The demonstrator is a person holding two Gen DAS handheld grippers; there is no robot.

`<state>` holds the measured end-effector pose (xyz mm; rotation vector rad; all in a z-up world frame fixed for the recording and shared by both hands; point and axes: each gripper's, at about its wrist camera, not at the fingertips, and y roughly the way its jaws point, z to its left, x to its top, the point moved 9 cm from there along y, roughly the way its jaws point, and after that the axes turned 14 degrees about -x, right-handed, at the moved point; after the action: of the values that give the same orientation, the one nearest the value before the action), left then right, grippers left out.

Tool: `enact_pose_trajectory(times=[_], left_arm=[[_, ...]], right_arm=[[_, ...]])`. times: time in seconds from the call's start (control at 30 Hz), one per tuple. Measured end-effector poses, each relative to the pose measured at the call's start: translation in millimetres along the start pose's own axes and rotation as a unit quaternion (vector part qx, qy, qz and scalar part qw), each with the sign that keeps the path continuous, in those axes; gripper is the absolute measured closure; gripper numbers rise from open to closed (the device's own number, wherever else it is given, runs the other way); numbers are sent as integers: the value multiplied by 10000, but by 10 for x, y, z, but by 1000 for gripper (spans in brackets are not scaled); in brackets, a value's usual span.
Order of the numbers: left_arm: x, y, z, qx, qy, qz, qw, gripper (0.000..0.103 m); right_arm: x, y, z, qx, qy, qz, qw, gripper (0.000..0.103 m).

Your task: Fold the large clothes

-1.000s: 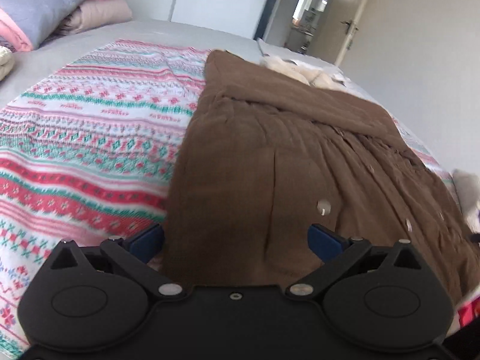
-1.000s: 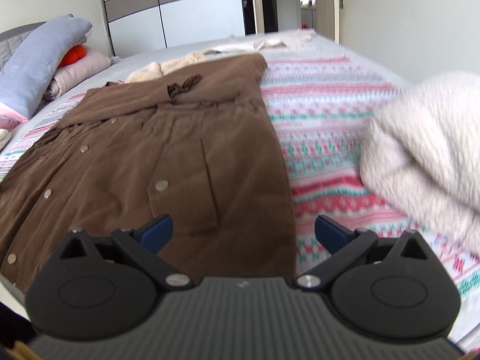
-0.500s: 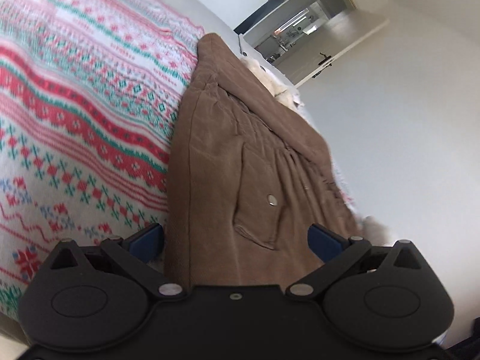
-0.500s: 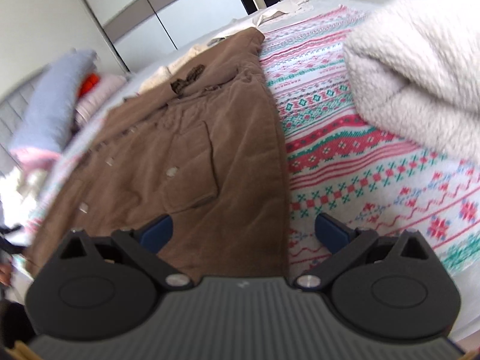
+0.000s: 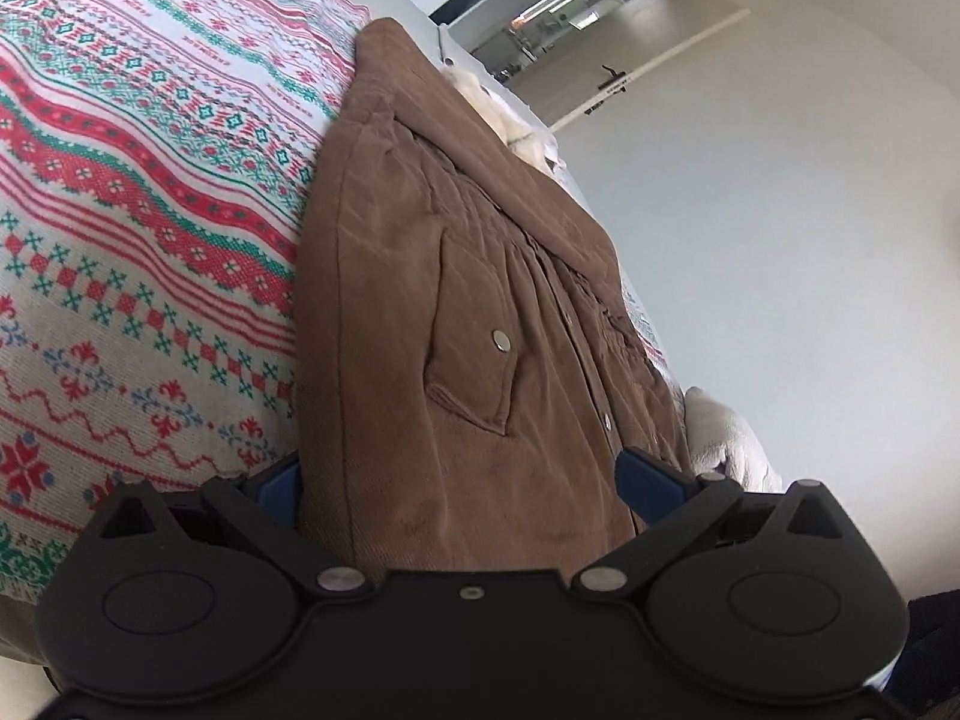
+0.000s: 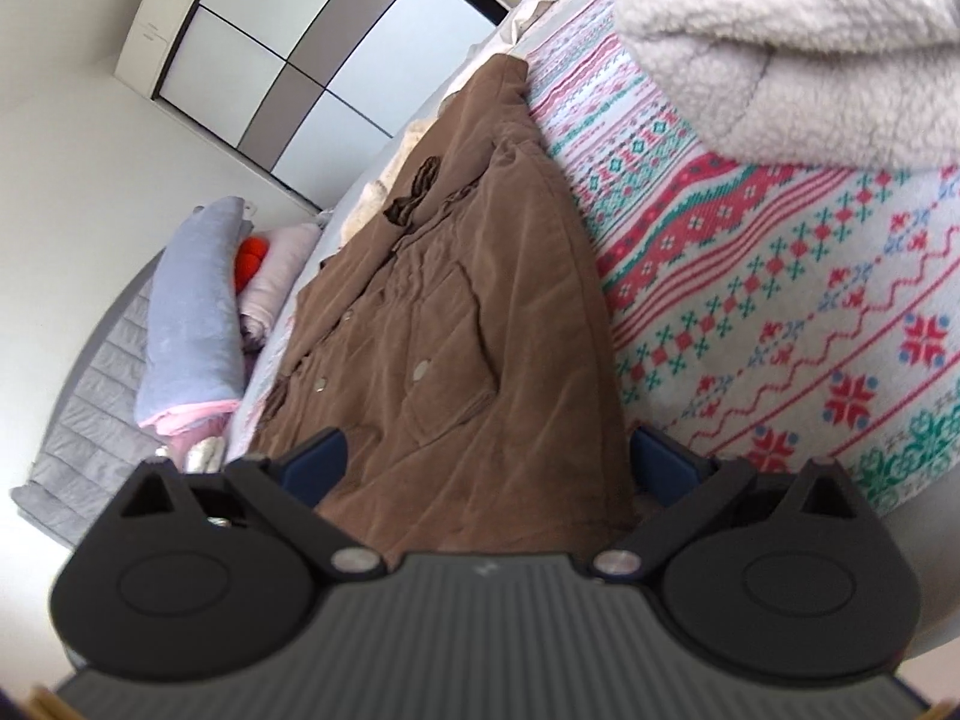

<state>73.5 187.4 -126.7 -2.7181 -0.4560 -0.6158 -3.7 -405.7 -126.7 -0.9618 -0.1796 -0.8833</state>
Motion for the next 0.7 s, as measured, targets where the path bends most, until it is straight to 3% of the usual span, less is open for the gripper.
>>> enact_pose_trajectory(times=[0.17, 0.43, 0.7], left_arm=[[-45, 3, -23, -108, 29, 97, 9999, 2], [-268, 158, -155, -288, 317, 678, 9968, 2], [-259, 274, -169, -74, 449, 579, 9973, 6]], right_arm=[[-52, 28, 47, 84, -17, 90, 9999, 3], [-96, 57, 91, 158, -62, 215, 9996, 8], [-135, 91, 123, 163, -159, 319, 9992, 18]])
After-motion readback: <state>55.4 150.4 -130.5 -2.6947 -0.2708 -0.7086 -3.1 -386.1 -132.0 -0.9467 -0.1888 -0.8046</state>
